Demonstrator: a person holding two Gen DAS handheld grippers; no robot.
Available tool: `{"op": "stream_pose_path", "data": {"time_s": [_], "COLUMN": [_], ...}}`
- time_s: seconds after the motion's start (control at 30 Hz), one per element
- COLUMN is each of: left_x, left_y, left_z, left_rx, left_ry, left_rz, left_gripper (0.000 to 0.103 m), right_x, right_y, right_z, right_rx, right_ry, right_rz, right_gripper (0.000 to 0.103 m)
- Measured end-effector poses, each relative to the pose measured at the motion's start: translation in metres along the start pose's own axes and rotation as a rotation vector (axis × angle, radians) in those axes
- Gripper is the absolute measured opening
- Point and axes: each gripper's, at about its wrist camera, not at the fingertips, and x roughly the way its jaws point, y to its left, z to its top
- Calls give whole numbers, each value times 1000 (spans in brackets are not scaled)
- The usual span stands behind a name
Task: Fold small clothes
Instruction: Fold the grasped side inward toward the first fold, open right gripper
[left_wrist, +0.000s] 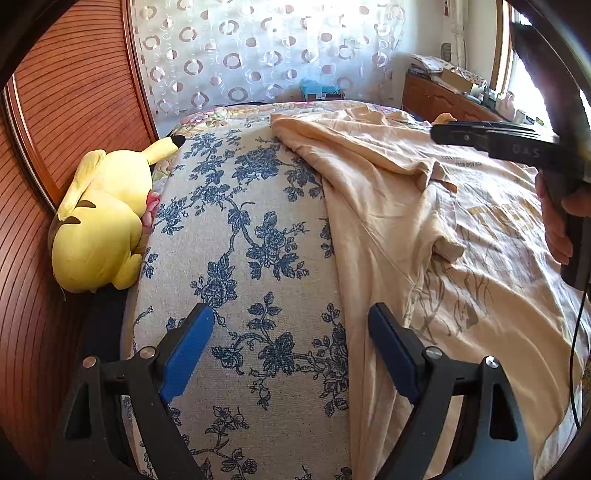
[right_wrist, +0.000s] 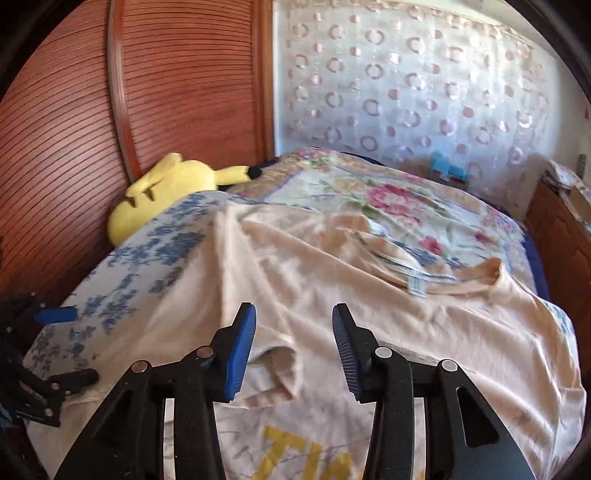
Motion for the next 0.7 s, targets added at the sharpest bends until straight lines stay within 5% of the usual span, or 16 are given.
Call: {"op": "stream_pose_path", "data": {"time_s": [0.1,0.17,0.23,0.33,0.4,0.6,0.7], "left_x": [3,4,4,4,4,4,4], "left_y": [4,4,3,3,3,3,3], "left_z": [0,0,1,0,0,0,0], "left_rx": [-24,-25,-22,-22,-22,-23,-23], "left_ry": [7,8,7,6,7,7,6], "left_rz": [-27,-26,-22,-22,-22,-23,-23], "left_gripper": [88,89,89,89,89,89,89], "right_x": [10,22,35,44,48,56,44], "right_y": [15,24,30,25,17,-23,-39], "right_z": [-3,-7,-8,-4,3,22,19], "right_rx": [-29,-74,-114,-118,-110,21,112], "right_ry": [46,99,144,162,159,150,114], "right_rz": [132,131,83,59,37,-160,-173], "right_gripper": [45,45,44,20,14,13,13]}}
